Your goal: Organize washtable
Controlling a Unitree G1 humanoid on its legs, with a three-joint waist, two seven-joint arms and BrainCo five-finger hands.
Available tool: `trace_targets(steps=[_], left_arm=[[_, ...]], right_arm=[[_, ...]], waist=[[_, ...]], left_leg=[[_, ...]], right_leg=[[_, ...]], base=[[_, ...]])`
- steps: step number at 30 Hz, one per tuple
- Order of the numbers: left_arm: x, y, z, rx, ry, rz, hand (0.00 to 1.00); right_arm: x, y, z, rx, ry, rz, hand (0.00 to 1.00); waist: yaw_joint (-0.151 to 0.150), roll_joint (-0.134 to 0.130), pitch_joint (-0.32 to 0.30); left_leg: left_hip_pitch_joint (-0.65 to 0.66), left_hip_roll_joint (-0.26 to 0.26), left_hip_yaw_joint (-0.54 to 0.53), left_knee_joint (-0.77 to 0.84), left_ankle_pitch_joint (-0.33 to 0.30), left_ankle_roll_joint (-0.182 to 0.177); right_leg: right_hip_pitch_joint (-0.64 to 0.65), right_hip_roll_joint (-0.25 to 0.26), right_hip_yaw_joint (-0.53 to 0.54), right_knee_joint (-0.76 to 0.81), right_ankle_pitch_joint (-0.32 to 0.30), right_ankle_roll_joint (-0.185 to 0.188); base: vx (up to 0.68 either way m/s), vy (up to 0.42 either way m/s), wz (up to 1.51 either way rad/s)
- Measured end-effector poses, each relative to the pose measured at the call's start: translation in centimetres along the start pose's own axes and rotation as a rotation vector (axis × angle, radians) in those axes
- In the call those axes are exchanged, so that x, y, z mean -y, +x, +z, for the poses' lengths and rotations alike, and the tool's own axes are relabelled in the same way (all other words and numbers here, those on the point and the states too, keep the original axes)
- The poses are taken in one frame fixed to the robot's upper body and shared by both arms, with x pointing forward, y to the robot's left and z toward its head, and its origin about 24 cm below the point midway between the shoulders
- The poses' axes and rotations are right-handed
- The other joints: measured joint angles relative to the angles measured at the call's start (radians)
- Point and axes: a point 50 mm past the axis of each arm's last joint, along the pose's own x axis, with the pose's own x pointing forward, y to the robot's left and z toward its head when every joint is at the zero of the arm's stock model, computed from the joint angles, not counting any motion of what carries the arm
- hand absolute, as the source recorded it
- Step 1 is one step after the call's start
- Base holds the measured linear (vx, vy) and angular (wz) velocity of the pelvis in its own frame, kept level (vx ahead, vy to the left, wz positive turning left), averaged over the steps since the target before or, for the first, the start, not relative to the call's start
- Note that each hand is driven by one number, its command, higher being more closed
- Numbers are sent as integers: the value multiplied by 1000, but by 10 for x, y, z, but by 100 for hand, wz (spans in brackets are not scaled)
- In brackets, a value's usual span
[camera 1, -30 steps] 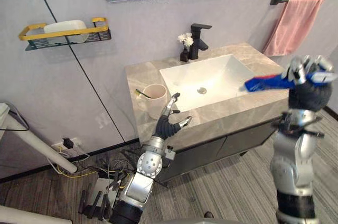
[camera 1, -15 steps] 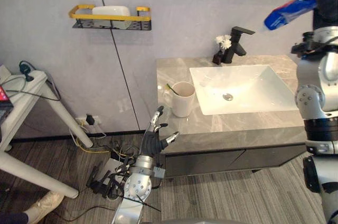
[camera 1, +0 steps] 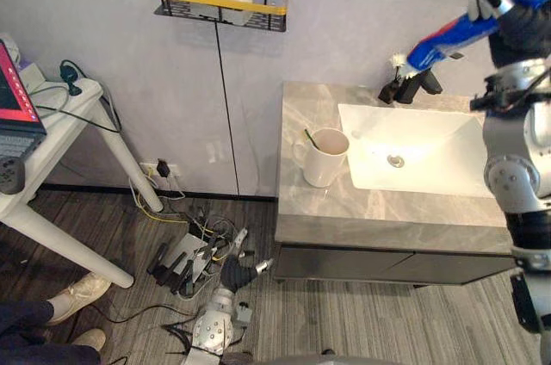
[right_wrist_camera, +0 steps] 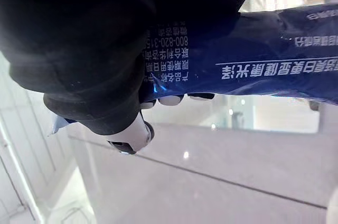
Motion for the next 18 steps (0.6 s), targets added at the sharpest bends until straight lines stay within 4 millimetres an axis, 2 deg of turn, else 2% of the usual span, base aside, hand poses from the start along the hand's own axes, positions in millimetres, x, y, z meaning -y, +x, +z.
trace_targets(steps=[7, 11, 16, 18], left_arm=[[-1, -5, -27, -128, 38, -11, 0], [-6, -4, -40, -194, 37, 9, 0], [-9, -7, -62, -304, 18, 37, 0], [-19, -8, -73, -364, -20, 93, 0]], right_arm=[[-26, -17, 3, 8, 74, 122, 100], [-30, -21, -2, -5, 99, 132, 100], [-54, -29, -22, -91, 156, 232, 100], [-66, -34, -34, -139, 206, 258, 100]], waist=[[0, -5, 3], [1, -20, 12], [2, -31, 17], [3, -41, 26]], left_leg=[[0, 3, 4, 3, 0, 0], [1, 2, 6, 2, 0, 0], [-9, 6, 14, 11, 0, 0], [-14, 9, 24, 16, -1, -1]], right_leg=[[0, 2, -1, 0, 0, 0], [0, 1, 0, 0, 0, 0], [-12, 6, 10, 0, -2, -5], [-21, 10, 25, 1, -2, -5]], base=[[0, -1, 0], [-16, -5, 1], [-17, -14, -5], [-33, -28, -14]])
